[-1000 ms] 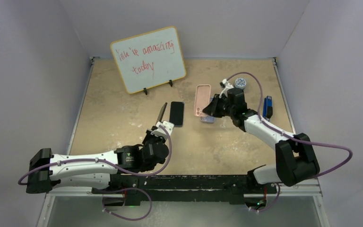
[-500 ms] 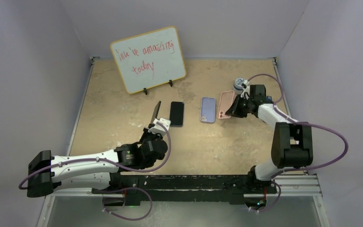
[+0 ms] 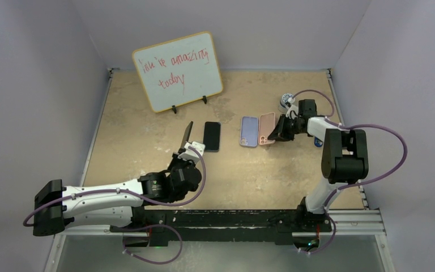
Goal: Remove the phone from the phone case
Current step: Place the phone case at the center of the board.
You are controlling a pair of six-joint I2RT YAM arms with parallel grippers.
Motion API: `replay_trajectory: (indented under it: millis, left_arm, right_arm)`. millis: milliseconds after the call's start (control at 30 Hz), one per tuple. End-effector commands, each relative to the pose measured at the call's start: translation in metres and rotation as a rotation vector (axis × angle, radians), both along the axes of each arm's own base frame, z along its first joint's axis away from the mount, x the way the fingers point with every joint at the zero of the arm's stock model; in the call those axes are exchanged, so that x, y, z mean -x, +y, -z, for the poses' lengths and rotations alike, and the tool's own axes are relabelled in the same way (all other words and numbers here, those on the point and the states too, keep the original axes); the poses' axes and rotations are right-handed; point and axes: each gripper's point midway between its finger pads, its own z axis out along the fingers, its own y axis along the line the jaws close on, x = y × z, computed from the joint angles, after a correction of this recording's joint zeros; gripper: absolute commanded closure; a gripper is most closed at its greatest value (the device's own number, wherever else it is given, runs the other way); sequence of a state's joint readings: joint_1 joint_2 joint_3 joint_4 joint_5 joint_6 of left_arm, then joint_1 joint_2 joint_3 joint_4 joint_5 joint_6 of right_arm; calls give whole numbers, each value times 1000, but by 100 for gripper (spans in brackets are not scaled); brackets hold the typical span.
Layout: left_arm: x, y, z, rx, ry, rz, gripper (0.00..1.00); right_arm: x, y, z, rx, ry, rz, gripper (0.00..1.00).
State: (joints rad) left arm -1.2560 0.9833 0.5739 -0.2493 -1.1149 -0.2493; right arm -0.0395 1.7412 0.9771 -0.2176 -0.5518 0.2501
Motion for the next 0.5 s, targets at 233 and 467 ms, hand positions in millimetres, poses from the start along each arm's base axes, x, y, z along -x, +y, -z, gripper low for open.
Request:
replay_trajectory:
  millis: [233, 467]
  left_arm:
    - [-5, 1, -14, 60, -44, -49, 100]
    - [-6, 1, -13, 55, -45, -51, 100]
  right_arm:
    - [-3, 13, -9, -77, -15, -75, 95]
    - [-4, 0, -5, 8, -15, -30, 65]
